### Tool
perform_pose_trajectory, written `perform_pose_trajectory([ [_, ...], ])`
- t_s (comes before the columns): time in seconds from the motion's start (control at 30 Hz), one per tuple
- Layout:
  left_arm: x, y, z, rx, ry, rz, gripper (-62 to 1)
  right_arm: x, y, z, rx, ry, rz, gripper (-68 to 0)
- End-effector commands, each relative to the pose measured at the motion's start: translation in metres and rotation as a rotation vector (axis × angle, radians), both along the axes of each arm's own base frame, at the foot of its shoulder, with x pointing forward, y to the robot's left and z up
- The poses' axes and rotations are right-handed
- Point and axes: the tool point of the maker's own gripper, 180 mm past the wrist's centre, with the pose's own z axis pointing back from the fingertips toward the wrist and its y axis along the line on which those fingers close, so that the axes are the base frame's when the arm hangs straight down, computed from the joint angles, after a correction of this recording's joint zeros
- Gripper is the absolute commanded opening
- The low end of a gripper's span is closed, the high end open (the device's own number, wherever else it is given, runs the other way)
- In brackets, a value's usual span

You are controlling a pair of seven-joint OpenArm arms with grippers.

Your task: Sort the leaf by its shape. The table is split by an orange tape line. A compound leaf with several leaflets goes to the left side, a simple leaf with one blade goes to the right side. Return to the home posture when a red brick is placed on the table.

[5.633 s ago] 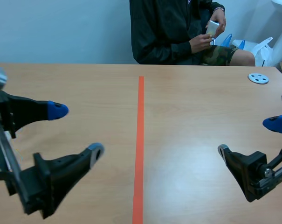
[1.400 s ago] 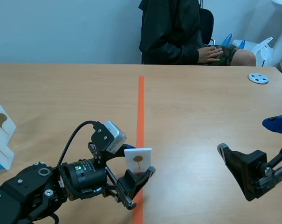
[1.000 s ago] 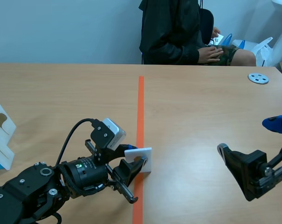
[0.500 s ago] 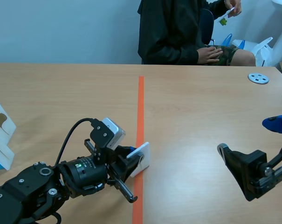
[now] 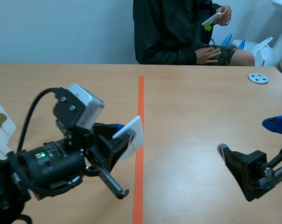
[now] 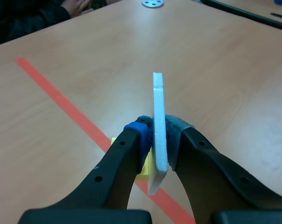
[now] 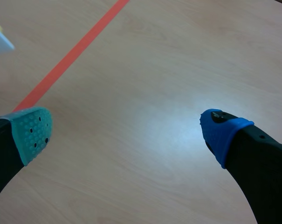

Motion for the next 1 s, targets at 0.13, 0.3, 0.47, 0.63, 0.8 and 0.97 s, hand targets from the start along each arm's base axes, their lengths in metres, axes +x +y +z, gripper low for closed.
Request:
perform_pose_trajectory([
  [0.13, -0.007, 0.044, 0.015, 0.014, 0.033, 0.163, -57.3, 0.006, 0.003, 0.011, 0.012, -0.038, 0.003, 0.4],
  [0.3, -0.008, 0.088, 0.012, 0.077, 0.042, 0.287, -57.3, 0.006, 0.003, 0.011, 0.012, -0.038, 0.003, 0.4],
  [0.47, -0.005, 0.121, 0.008, 0.133, 0.045, 0.372, -57.3, 0.006, 0.003, 0.011, 0.012, -0.038, 0.003, 0.4],
  [0.63, -0.001, 0.16, -0.003, 0.148, 0.069, 0.542, -57.3, 0.006, 0.003, 0.011, 0.013, -0.038, 0.003, 0.4],
  [0.8, -0.004, 0.194, -0.026, 0.103, 0.121, 0.681, -57.3, 0.006, 0.003, 0.011, 0.013, -0.038, 0.003, 0.4],
  [0.97, -0.001, 0.218, -0.044, 0.073, 0.139, 0.756, -57.3, 0.006, 0.003, 0.011, 0.013, -0.038, 0.003, 0.4],
])
